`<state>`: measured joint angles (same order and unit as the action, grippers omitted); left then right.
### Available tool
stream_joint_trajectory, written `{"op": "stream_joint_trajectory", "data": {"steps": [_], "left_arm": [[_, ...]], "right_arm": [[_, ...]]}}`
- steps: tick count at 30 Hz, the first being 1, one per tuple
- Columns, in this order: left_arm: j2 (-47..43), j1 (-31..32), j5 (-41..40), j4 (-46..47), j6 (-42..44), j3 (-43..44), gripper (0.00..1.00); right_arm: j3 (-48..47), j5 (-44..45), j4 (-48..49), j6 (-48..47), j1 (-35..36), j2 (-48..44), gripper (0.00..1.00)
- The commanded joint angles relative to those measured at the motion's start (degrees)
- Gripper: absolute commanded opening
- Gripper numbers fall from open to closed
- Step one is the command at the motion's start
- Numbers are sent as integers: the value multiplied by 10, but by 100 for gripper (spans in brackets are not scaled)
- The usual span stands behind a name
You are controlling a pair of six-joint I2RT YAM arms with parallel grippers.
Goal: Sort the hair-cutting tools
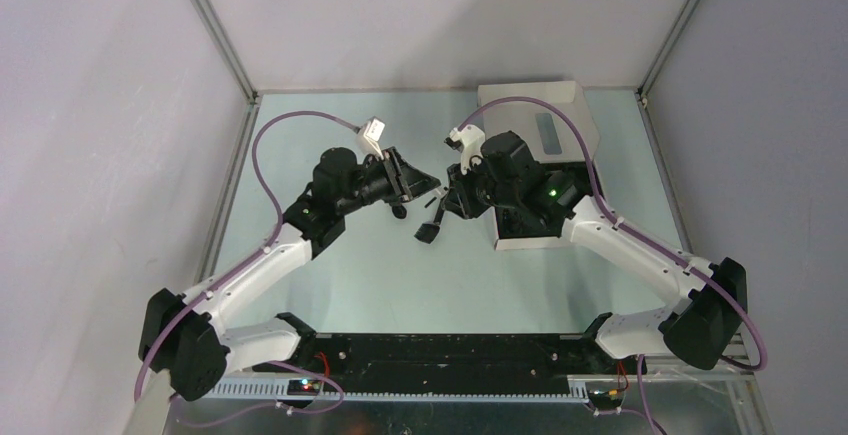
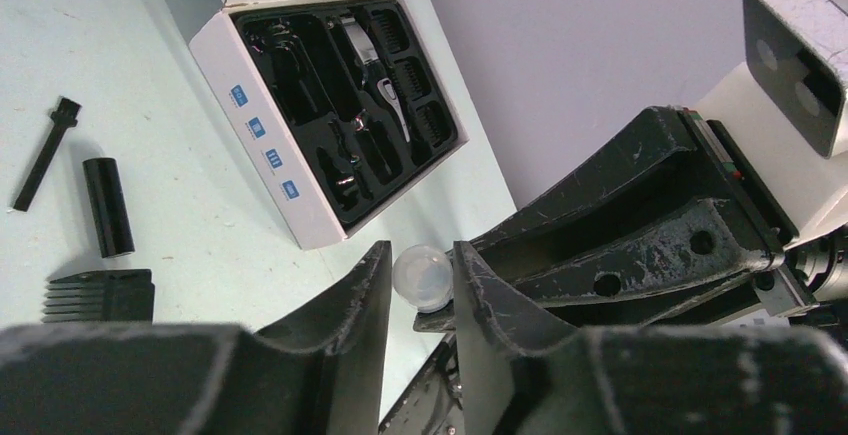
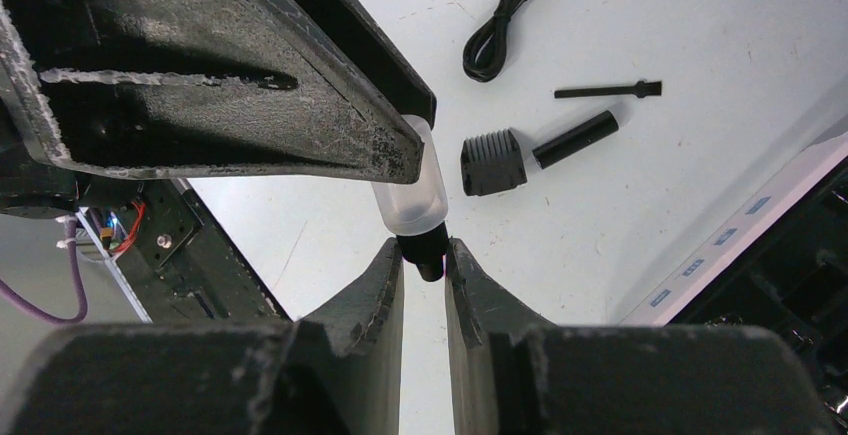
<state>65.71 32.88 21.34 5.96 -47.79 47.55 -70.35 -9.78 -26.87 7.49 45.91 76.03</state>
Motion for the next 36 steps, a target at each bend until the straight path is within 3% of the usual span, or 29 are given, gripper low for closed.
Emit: {"op": "stream_joint_trajectory", "data": {"steps": [1,7,11,15,17,18,19,25,36], "left_arm": [[2,3,13,23,0,-5,29],[-10,4,6,23,-4,-4,21],[-16,-7,4,38,-26,-14,20],[-30,-48,17,102,-89,-52,18],[-37,-77,21,137,-122,-75,18],[-42,-82,19,156,-140,-78,18],[-45,-88,16,162,-146,-82,18],[-59,-91,-10,218,-206,-91,17],[-74,-87,-43,270,-286,-117,15]], "right_arm": [[-1,11,27,5,3,-16,1],[-1,15,42,19,3,-24,9],[-1,17,60,38,-1,-37,27],[24,3,101,78,-26,-66,54],[44,-25,150,115,-54,-86,76],[52,-54,165,153,-81,-97,93],[70,-87,200,200,-96,-107,98],[156,-205,392,448,-221,-136,99],[177,-229,530,615,-247,-112,99]]}}
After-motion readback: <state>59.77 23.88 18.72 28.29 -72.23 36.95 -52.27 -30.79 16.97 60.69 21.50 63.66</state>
